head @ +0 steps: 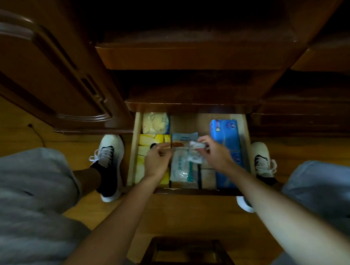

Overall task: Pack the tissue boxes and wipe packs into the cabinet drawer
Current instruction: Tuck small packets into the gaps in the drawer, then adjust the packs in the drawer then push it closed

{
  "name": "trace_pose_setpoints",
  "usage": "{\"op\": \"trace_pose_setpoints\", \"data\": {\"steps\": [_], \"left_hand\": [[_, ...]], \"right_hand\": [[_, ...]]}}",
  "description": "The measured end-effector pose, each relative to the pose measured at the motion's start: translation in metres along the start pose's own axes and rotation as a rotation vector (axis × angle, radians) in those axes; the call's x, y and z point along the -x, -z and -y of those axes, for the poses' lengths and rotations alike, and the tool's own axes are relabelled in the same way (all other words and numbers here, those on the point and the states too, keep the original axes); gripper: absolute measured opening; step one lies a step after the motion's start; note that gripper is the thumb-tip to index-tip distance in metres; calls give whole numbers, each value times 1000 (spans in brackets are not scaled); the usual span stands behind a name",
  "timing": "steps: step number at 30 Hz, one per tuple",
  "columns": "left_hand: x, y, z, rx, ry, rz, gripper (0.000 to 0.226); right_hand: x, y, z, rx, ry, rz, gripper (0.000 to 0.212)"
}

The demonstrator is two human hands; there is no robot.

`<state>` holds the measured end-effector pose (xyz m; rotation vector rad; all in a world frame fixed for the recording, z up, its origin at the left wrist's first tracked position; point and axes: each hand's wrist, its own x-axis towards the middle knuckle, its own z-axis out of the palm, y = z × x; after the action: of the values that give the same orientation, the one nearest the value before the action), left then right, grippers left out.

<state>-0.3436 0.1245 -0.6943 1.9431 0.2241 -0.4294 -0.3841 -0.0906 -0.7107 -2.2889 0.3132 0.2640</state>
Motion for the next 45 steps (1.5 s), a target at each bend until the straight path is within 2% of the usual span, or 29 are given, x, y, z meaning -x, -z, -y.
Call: {"op": "trace_pose_setpoints", "data": {"steps": [3,6,8,12,16,19,21,23,25,27,32,37,41,45], "left_hand": [[5,8,6,-323,-159,28,30],[9,15,17,-553,-250,93,35],[12,20,24,-627,-267,171,43],[13,26,37,-758,-274,242,59],[8,24,39,-732,-291,210,58],[3,20,38,-787,-372,175,56],[0,20,38,-913,-377,178,61],[-3,19,40,-1036,-295,220,74],[-4,20,41,-1108,-248,265,81],[-5,21,40,-1138,-262,284,82],[-9,33,39,-1176,-313,334,85],[-11,39,34,-1184,-321,376,83],[-20,45,23,-1166,-342,396,76],[-20,51,19,-1130,-362,381,68]], "right_hand": [[-30,17,-1,217,-51,-133,22],[-58,26,-4,426,-61,-108,24],[-70,25,-3,549,-45,-73,35],[-84,12,-11,1087,12,52,63],[-90,10,-16,1198,10,180,61],[-93,7,-11,1232,-17,267,62],[-90,5,-11,1240,-30,315,54],[-86,5,-11,1258,-18,338,56],[-84,6,-8,1233,39,272,63],[-82,6,-4,1141,78,176,67],[-83,0,0,1038,-26,325,48],[-88,-1,10,1050,-72,325,54],[-101,-22,29,783,-32,149,51],[-129,-55,62,325,-170,190,52]]}}
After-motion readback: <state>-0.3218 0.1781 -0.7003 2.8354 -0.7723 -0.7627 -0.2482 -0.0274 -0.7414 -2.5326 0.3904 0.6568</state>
